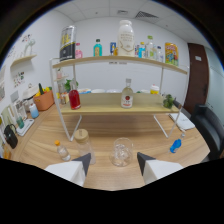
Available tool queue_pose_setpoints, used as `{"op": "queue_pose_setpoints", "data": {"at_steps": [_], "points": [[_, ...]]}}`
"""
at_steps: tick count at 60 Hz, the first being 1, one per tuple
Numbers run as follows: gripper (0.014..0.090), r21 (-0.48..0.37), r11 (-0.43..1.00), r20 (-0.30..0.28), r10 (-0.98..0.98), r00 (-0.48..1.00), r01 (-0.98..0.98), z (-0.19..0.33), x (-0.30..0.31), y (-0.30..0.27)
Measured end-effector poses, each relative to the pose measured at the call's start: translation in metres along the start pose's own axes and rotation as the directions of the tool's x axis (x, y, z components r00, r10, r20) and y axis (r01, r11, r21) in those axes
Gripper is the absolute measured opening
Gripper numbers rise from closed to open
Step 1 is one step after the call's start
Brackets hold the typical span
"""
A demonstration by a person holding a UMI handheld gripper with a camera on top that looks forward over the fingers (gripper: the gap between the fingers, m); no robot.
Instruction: Make me a cup of Mount Fuji.
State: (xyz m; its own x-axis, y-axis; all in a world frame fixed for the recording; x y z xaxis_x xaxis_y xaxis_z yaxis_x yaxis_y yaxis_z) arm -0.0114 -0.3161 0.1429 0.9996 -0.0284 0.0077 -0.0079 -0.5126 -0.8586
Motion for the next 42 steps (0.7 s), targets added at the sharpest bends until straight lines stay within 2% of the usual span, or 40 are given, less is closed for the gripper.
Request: {"op": "queue_pose_setpoints", "data": {"at_steps": [5, 10, 15, 24, 28, 33, 42], "points": [[0.0864, -0.010, 1.000, -0.015, 0.023, 1.000, -0.023, -0.008, 0.016, -0.016], [0.0864, 0.017, 0.999, -0.023, 0.032, 0.999, -0.031, -0.017, 0.029, -0.054], [0.0865, 0.089, 0.995, -0.017, 0.038, 0.999, -0.037, -0.026, 0.037, -0.110], [0.0858, 0.239, 0.970, 0.026, 0.043, 0.999, -0.048, -0.034, 0.038, -0.218], [0.0858, 0.295, 0.954, 0.046, 0.043, 0.998, -0.054, -0.029, 0.037, -0.255], [0.0854, 0.351, 0.935, 0.044, 0.027, 0.999, -0.041, -0.016, 0.037, -0.292], [0.0827, 0.391, 0.920, 0.025, 0.006, 1.000, -0.015, 0.025, 0.035, -0.323]]}}
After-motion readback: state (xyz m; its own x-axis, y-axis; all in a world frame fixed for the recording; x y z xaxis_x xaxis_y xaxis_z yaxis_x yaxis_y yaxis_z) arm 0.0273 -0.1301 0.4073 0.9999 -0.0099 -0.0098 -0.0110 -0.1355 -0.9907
